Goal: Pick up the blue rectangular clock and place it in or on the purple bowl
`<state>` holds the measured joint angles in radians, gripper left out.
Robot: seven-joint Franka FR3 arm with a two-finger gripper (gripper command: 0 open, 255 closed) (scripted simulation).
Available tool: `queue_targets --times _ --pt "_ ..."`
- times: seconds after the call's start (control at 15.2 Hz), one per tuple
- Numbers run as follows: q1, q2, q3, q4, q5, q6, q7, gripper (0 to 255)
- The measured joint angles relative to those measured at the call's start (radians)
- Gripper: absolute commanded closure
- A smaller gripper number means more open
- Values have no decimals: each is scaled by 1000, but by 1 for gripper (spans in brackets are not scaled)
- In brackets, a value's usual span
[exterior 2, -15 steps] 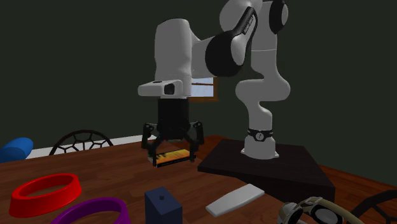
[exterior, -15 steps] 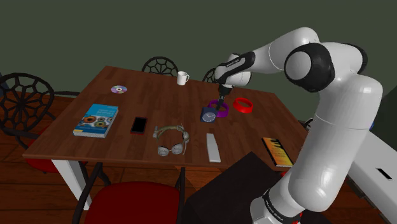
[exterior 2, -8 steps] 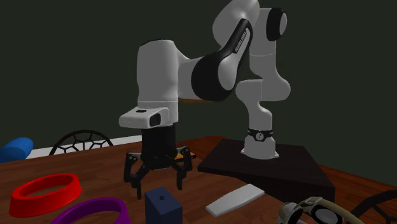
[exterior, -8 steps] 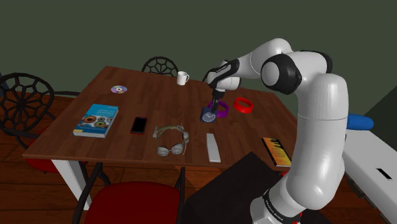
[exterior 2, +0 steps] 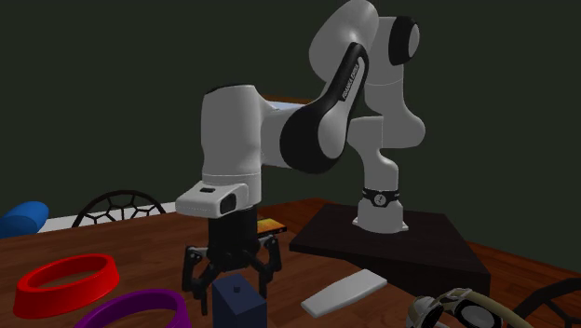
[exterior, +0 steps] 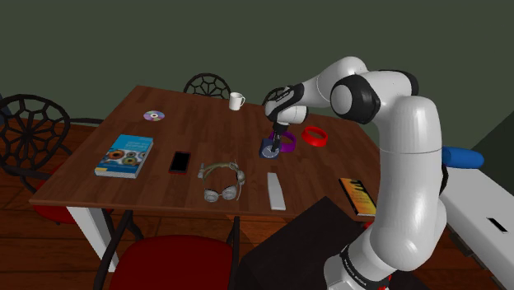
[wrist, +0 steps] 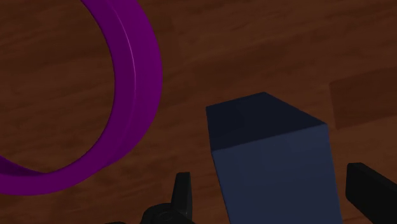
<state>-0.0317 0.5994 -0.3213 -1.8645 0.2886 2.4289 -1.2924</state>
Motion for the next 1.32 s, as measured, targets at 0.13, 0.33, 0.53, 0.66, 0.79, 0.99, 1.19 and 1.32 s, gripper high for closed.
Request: queue_targets --times 0.13,0.33,0.53,0.66,0.79,0.99,1.19,1.32 --pt "-1 1 0 1 1 1 -1 0" --pt "-1 2 0 1 1 1 -1 255" --pt "-1 1 0 2 1 0 -1 255" --pt "-1 1 0 1 1 0 -1 255" --pt "-1 1 0 1 0 0 -1 255" --pt "-1 1 0 1 1 0 -1 255" --pt "4 -20 -7 -1 -8 -18 4 255" --pt "9 -39 -14 -2 -17 -35 10 255"
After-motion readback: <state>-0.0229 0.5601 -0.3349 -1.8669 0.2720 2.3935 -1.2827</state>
